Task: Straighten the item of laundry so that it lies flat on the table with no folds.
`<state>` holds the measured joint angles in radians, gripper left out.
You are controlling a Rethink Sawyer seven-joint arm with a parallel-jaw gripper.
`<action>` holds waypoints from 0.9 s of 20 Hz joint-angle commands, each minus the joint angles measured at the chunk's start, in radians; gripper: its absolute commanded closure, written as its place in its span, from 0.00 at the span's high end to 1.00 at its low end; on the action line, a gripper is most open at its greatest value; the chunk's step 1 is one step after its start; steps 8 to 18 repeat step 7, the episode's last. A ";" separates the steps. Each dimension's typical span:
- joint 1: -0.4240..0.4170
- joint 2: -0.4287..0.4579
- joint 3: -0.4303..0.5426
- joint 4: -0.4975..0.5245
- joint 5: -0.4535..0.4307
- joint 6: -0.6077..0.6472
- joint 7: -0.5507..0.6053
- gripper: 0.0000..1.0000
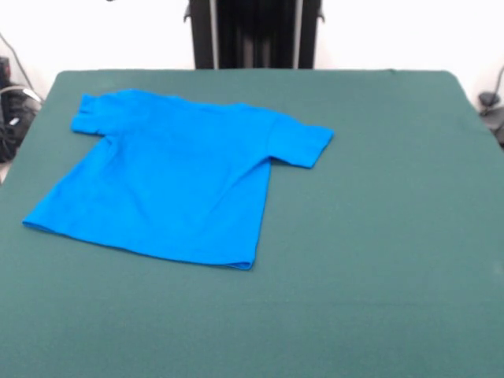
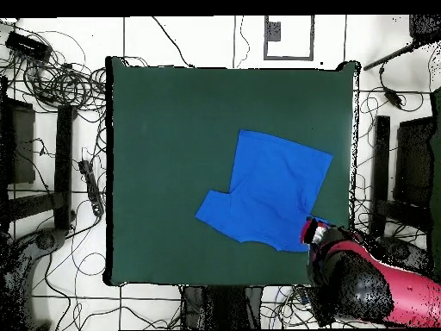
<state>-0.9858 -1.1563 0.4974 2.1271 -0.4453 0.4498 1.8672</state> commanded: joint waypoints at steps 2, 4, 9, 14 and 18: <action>0.026 0.001 0.109 0.037 0.028 0.125 -0.149 1.00; 0.023 0.011 0.111 0.031 0.024 0.130 -0.152 1.00; 0.017 -0.011 0.103 0.032 0.020 0.105 -0.141 1.00; 0.017 -0.011 0.103 0.032 0.020 0.105 -0.141 1.00; 0.017 -0.011 0.103 0.032 0.020 0.105 -0.141 1.00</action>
